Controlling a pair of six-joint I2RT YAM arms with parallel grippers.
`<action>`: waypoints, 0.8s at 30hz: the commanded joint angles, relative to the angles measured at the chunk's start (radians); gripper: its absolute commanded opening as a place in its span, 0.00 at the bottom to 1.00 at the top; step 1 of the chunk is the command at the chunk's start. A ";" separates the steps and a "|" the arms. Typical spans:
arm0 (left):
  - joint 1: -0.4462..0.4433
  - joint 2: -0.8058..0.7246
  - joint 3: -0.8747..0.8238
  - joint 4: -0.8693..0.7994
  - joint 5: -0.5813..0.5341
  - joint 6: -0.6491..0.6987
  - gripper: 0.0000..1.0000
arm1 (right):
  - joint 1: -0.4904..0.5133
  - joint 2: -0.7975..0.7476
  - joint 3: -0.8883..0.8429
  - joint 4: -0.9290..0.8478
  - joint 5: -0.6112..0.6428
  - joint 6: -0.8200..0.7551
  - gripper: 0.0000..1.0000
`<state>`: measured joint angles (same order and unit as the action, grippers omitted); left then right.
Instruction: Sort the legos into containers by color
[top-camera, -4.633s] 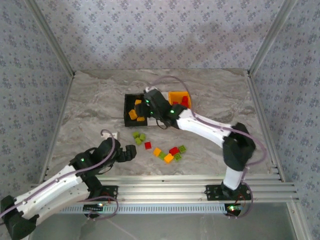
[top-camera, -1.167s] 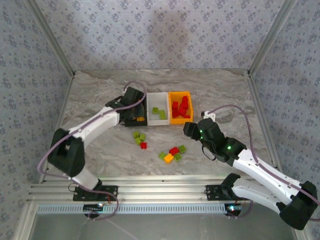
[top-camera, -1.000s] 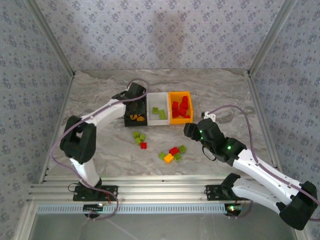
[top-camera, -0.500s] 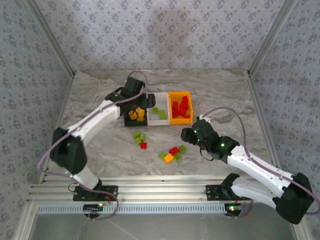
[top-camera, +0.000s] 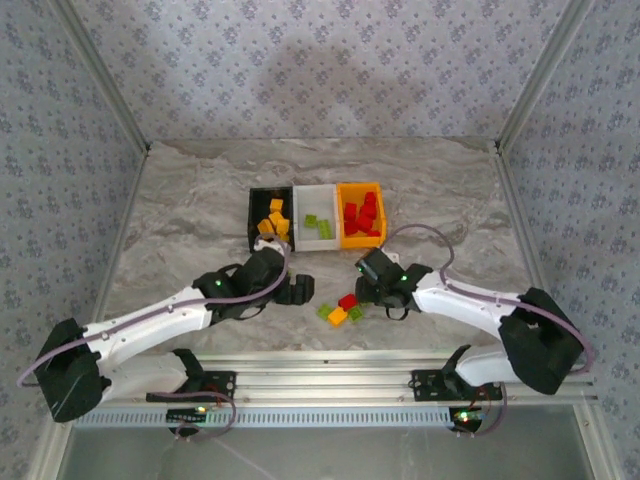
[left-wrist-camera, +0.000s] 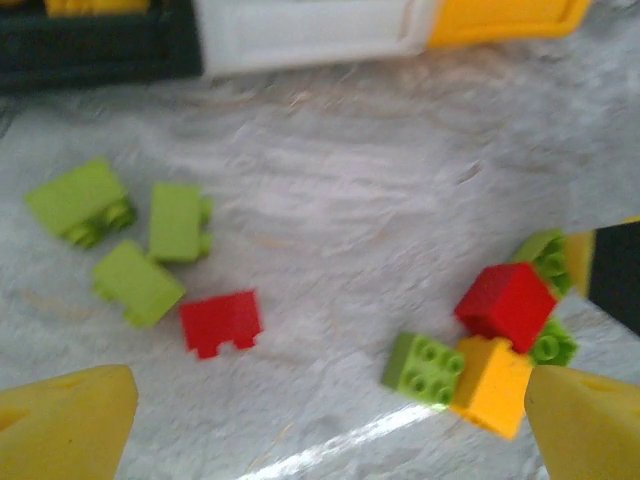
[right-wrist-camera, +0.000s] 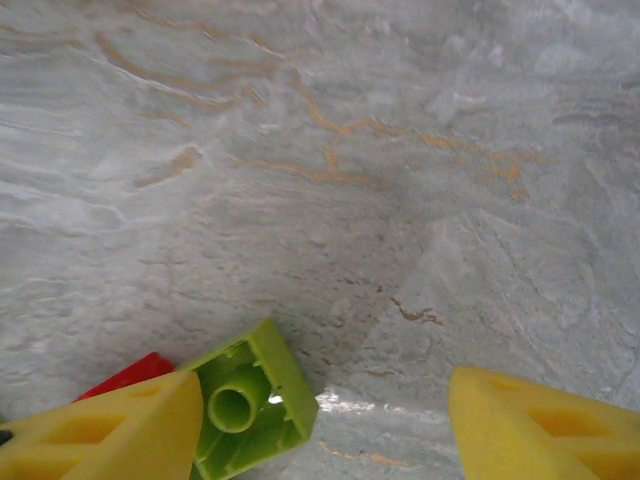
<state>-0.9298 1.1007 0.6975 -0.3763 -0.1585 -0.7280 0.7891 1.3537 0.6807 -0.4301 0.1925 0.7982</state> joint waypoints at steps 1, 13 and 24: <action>-0.005 -0.068 -0.019 0.017 -0.049 -0.073 0.99 | 0.007 0.057 0.034 -0.056 0.029 0.036 0.64; -0.004 -0.147 -0.063 -0.031 -0.092 -0.092 0.99 | -0.091 0.002 0.003 -0.186 0.149 0.095 0.56; -0.002 -0.213 -0.092 -0.069 -0.127 -0.113 0.99 | -0.081 0.024 0.063 -0.085 0.044 -0.059 0.73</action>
<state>-0.9298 0.9104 0.6140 -0.4114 -0.2508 -0.8246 0.7151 1.2991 0.7116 -0.4965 0.2695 0.7803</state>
